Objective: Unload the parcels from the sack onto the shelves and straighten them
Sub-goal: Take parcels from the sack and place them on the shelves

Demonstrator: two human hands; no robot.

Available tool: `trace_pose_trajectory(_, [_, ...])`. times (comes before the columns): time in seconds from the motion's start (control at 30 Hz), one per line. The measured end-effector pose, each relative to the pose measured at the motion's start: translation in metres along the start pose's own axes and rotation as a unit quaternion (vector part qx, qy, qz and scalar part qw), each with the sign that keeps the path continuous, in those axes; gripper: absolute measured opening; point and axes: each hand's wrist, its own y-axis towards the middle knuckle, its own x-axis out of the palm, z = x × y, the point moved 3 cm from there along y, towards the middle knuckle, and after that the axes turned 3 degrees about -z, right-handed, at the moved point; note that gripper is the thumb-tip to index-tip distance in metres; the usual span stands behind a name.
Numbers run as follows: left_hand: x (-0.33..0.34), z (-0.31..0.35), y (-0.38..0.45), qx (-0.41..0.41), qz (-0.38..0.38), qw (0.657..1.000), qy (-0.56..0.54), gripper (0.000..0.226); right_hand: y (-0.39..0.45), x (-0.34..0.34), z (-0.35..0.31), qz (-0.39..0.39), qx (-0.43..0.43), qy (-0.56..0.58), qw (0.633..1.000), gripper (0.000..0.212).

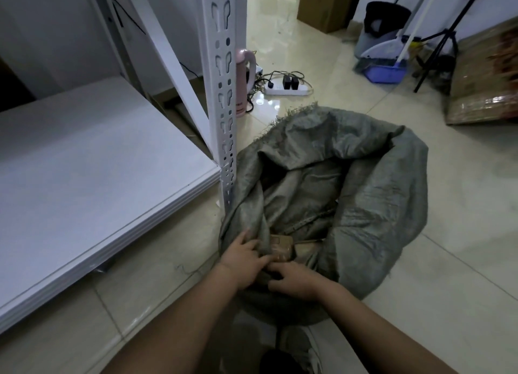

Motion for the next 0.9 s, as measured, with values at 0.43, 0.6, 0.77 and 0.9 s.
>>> trace_pose_trajectory(0.43, [0.007,0.020,-0.001,-0.058,-0.038,0.997,-0.021,0.062,-0.013,-0.022,0.035,0.260,0.186,-0.248,0.914,0.040])
trace_pose_trajectory(0.6, [0.008,0.016,0.006,-0.031,0.025,0.997,-0.060,0.046,0.013,-0.026,0.022,0.198,0.049,-0.356,0.912,0.053])
trace_pose_trajectory(0.77, [0.022,0.013,0.009,0.010,0.027,0.999,-0.039,0.052,0.051,-0.009,0.017,0.120,0.076,-0.355,0.924,0.076])
trace_pose_trajectory(0.9, [0.034,-0.004,0.006,-0.085,-0.025,0.996,-0.009,0.066,0.058,0.003,0.024,0.163,0.106,-0.352,0.916,0.087])
